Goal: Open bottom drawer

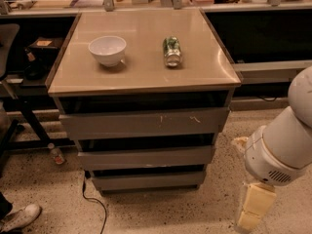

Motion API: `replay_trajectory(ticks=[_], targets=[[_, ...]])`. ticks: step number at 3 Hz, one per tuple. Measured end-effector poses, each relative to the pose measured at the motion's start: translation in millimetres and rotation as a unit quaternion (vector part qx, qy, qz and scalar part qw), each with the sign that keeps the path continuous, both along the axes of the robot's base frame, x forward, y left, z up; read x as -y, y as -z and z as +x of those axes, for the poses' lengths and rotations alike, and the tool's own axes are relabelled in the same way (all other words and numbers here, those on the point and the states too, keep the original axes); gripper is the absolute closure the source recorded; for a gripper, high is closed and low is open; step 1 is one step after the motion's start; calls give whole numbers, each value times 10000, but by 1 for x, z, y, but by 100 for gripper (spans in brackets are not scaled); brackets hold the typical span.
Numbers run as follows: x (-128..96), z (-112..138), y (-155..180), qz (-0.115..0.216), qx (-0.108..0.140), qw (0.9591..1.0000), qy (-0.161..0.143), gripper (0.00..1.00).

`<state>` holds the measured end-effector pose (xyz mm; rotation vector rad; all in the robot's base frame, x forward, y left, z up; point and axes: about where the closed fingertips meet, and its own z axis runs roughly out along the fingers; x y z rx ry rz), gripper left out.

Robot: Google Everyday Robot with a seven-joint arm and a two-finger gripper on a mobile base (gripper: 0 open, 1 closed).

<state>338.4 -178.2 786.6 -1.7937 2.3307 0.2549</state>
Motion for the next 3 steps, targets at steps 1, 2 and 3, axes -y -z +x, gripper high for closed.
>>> replay_trajectory(ticks=[1,2,3], targets=[[-9,-15,47,198,-275,9994,-37,0],[-29,-29,148,505,-601,9969,-44,0],[-31,-30,151,537,-599,9967,-65,0]])
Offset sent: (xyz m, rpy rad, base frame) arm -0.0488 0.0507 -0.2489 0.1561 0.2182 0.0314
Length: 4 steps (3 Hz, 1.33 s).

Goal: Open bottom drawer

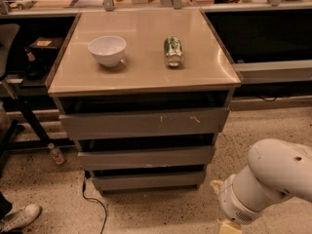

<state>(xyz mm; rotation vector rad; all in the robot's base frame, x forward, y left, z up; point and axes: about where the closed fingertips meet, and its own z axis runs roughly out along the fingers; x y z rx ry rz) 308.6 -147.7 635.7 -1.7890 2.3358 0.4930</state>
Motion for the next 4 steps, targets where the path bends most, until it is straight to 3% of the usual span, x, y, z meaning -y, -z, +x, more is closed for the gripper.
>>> replay_trajectory(ticks=[1,3,4], targets=[[-6,1,27,148,45,9999,29,0],[-25,31,110,363,113,9991,167,0],[-28,32,115,393,103,9990,173,0]])
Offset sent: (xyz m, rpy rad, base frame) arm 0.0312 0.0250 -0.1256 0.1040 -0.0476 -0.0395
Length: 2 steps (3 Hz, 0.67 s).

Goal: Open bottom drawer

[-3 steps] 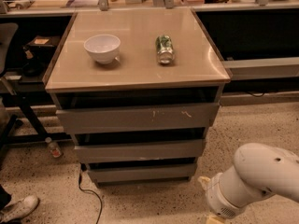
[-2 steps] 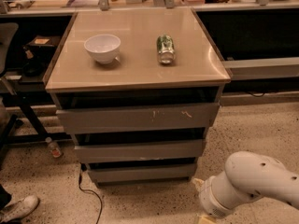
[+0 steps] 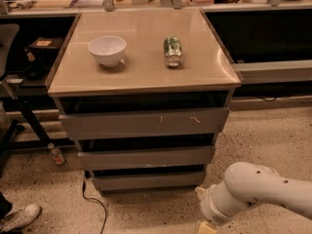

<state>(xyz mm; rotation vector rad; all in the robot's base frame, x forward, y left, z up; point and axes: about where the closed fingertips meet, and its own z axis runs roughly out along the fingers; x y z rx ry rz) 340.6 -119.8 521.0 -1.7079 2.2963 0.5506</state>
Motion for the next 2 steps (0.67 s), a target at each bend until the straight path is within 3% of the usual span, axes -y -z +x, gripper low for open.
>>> replay_trajectory(ticks=[2], targets=[[-10,12,25,248,50,9996,89,0]])
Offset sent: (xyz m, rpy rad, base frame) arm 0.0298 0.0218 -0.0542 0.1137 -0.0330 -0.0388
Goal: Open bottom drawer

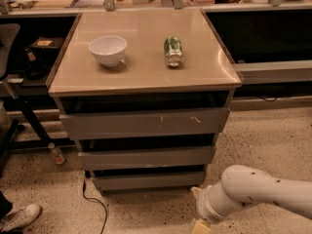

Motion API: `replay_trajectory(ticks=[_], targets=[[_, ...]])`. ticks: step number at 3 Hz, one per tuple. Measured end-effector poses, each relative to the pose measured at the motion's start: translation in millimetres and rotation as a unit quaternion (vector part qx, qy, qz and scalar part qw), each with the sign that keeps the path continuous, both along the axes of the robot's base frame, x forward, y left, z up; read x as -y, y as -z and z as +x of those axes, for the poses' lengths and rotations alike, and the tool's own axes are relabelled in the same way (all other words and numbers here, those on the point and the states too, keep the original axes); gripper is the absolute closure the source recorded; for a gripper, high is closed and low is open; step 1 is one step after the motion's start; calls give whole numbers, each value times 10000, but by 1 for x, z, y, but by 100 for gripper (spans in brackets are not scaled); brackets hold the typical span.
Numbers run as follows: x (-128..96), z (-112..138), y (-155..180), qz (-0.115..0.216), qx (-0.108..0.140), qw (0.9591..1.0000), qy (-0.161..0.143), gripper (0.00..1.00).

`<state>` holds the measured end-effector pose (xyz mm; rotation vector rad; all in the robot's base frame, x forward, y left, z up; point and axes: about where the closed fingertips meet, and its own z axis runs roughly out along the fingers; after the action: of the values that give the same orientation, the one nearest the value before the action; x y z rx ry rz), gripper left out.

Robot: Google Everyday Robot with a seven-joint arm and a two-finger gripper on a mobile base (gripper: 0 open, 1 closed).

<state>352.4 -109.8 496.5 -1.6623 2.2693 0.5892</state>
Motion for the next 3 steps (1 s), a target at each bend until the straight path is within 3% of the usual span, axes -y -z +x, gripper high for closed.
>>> replay_trajectory(ticks=[1,3], targets=[[-18,67,70,228,373,9989,138,0],[-21,67,82,332,363,9986,176,0]])
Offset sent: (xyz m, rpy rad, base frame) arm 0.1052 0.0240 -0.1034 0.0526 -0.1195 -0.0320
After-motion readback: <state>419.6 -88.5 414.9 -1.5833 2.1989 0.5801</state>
